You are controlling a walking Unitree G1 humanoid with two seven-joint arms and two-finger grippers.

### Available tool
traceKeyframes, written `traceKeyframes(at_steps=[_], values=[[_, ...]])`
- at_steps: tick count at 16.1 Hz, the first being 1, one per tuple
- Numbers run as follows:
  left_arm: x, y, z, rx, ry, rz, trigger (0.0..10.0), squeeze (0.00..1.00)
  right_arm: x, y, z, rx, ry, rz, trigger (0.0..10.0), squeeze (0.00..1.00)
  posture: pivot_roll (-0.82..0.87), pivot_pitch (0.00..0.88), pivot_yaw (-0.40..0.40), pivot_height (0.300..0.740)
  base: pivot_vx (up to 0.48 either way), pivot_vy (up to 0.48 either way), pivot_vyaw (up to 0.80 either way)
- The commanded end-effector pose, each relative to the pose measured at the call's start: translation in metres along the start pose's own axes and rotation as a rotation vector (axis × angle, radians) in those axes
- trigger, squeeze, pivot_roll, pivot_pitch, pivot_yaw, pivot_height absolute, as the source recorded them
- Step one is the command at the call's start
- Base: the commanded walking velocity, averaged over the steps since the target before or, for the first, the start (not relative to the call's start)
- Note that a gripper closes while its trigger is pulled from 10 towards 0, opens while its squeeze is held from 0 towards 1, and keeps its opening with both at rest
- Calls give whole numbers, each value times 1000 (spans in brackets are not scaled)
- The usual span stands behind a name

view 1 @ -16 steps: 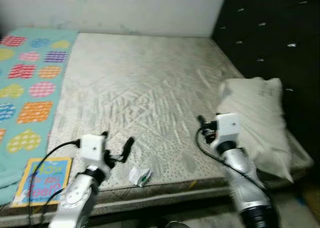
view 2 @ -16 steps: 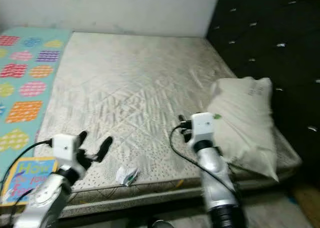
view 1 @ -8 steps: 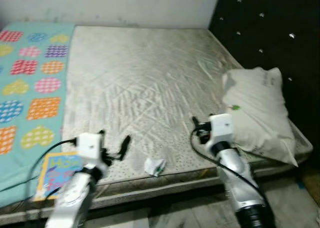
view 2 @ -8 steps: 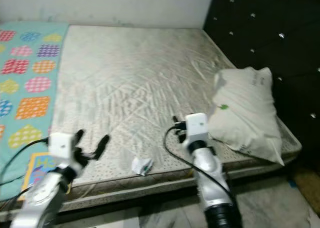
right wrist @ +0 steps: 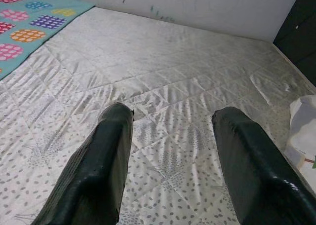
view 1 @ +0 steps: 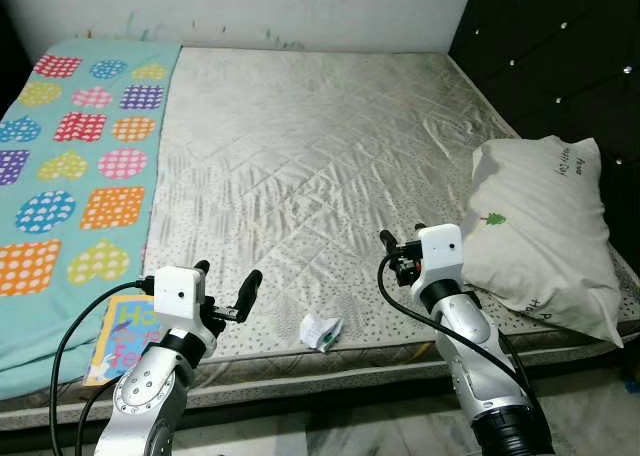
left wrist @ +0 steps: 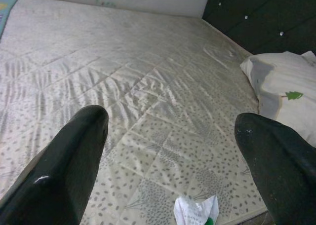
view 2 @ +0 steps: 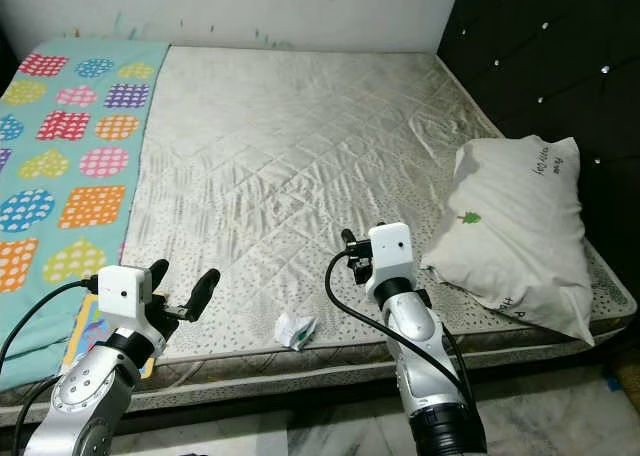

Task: Clean up the room

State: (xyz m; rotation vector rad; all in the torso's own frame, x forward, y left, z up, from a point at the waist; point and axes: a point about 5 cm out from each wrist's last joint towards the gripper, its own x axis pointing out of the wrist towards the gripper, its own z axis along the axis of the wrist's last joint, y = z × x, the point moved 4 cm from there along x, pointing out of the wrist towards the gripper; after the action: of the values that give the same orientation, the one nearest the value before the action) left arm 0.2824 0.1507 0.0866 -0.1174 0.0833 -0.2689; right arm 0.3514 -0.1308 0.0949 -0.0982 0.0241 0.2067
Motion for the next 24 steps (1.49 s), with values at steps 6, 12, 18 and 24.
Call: traceKeyframes(at_steps=[6,12,18,24], values=[[2,0,-1,8,6,2,10000,0,-1,-6,-2,3,10,-13,10000,0,0,81,-104,740,98,0,0],[2,1,-1,16,8,10,10000,0,-4,-6,-1,28,6,2,10000,0,1,80,-104,740,0,0,0],[1,6,-1,24,9,45,10000,0,-4,-2,-2,27,9,24,10000,0,1,73,-103,671,0,0,0],[6,26,20,48,-62,180,10000,0,-3,2,0,46,3,47,10000,0,-2,86,-111,598,0,0,0]])
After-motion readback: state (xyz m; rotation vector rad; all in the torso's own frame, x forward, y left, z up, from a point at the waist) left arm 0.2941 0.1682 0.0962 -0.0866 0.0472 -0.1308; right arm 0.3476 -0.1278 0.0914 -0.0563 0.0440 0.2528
